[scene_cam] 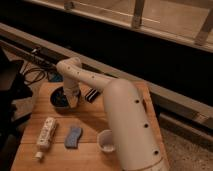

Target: Drag the ceramic bowl in a circle

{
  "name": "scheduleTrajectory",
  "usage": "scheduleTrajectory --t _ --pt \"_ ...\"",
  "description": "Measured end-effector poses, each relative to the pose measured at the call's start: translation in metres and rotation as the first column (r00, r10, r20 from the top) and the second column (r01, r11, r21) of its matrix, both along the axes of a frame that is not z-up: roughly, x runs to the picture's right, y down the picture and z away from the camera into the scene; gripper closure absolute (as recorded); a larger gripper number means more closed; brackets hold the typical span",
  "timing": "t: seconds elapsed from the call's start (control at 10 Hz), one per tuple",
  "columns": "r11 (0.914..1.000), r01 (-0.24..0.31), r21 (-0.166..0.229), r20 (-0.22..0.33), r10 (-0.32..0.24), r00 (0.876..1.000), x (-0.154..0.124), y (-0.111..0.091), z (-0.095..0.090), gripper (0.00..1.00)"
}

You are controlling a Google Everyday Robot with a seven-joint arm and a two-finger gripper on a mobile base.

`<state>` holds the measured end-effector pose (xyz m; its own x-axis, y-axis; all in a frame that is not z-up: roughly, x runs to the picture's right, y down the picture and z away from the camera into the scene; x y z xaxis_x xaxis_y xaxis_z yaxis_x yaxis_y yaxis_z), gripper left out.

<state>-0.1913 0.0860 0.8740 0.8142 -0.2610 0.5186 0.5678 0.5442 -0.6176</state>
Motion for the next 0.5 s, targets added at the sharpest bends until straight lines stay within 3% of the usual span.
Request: scheduleTrajectory --t 0.2,0.5 --pt "0.9993 -0.019 0.031 -0.015 0.019 1.0 0.01 -0.016 0.002 1.0" --pt "0.998 -0.029 0.056 0.022 0.027 0.999 -0.006 -0.029 0.012 1.0"
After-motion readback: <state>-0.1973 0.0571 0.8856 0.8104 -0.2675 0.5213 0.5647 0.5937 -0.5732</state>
